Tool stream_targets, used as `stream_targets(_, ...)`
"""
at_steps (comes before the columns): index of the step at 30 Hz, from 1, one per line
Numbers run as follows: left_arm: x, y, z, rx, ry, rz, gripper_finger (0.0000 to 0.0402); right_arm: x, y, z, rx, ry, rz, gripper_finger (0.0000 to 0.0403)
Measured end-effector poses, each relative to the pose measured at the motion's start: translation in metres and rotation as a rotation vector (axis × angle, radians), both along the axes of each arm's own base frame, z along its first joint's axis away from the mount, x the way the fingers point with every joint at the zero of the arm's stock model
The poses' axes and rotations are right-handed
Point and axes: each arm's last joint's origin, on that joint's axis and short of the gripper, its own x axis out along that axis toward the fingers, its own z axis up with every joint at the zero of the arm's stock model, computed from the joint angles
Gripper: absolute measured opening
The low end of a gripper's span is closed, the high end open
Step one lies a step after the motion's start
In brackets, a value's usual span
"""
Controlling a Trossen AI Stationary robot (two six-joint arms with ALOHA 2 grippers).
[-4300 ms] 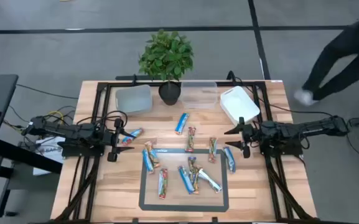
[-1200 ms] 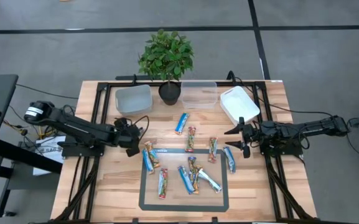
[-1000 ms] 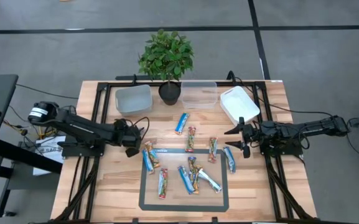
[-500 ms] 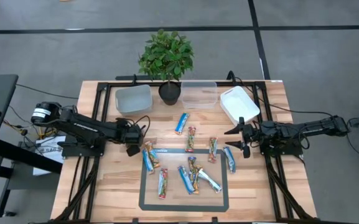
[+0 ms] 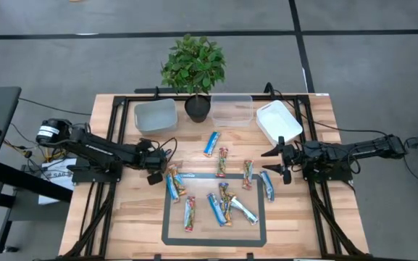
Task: Pick and place Granola Bars by type
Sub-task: Put the red granola bar into the gray bin
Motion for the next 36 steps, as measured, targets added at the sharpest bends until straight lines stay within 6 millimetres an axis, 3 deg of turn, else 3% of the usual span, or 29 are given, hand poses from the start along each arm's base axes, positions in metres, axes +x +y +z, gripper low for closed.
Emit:
stream_targets(11,0.022,0.001,0.043,0.061,-0.443,-0.073,0.0041,0.000,0.000,0.000,0.000,0.000,0.000,0.0219)
stream_targets(19,0.018,0.029,0.079,0.339,-0.622,0.023,0.0041,0.000,0.000,0.000,0.000,0.000,0.000,0.0219)
stream_targets(27,-0.007,0.069,0.100,0.608,-0.540,0.201,0.0041,0.000,0.000,0.000,0.000,0.000,0.000,0.0219)
stream_targets(36,-0.029,0.102,0.076,0.525,-0.288,0.359,0.0041,0.000,0.000,0.000,0.000,0.000,0.000,0.0219)
